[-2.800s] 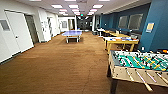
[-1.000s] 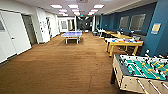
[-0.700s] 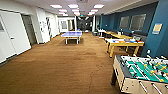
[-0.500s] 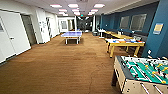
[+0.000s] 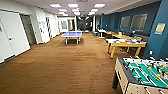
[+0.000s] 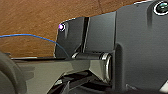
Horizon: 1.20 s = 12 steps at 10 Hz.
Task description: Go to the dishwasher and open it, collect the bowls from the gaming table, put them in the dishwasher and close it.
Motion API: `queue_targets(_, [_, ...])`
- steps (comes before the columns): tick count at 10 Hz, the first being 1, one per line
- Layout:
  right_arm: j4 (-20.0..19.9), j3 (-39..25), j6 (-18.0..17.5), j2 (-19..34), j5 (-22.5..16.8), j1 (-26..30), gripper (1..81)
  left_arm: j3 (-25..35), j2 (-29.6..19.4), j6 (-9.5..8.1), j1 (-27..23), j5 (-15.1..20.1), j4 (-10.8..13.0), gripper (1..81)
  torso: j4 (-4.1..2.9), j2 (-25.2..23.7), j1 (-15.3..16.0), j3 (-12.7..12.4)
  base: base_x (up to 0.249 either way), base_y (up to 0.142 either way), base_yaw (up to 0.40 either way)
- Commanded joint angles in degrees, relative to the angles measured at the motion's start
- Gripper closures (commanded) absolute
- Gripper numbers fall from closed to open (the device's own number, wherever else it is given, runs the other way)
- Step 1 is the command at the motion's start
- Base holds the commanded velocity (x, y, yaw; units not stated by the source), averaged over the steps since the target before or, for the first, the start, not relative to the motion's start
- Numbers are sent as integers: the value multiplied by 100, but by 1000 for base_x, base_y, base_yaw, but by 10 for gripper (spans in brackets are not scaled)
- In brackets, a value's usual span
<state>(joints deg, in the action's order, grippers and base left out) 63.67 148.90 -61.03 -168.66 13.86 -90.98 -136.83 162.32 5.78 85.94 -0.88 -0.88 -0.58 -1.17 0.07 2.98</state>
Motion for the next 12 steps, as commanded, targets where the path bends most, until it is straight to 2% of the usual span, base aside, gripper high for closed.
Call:
queue_targets(1, [40, 24, -15, 14, -138, 207, 10, 42, 12, 20, -258, 307, 26, 10, 0, 0, 0, 0, 132, 0, 0])
queue_targets(7, [49, 323, -6, -136, -156, 198, 10, -459, 372, 20, -258, 307, 0, 10, 0, 0, 0, 0, 132, 0, 0])
queue_targets(12, [49, 385, -6, -144, -164, 198, 10, -503, 469, 20, -258, 307, -9, 10, 0, 0, 0, 0, 132, 0, 0])
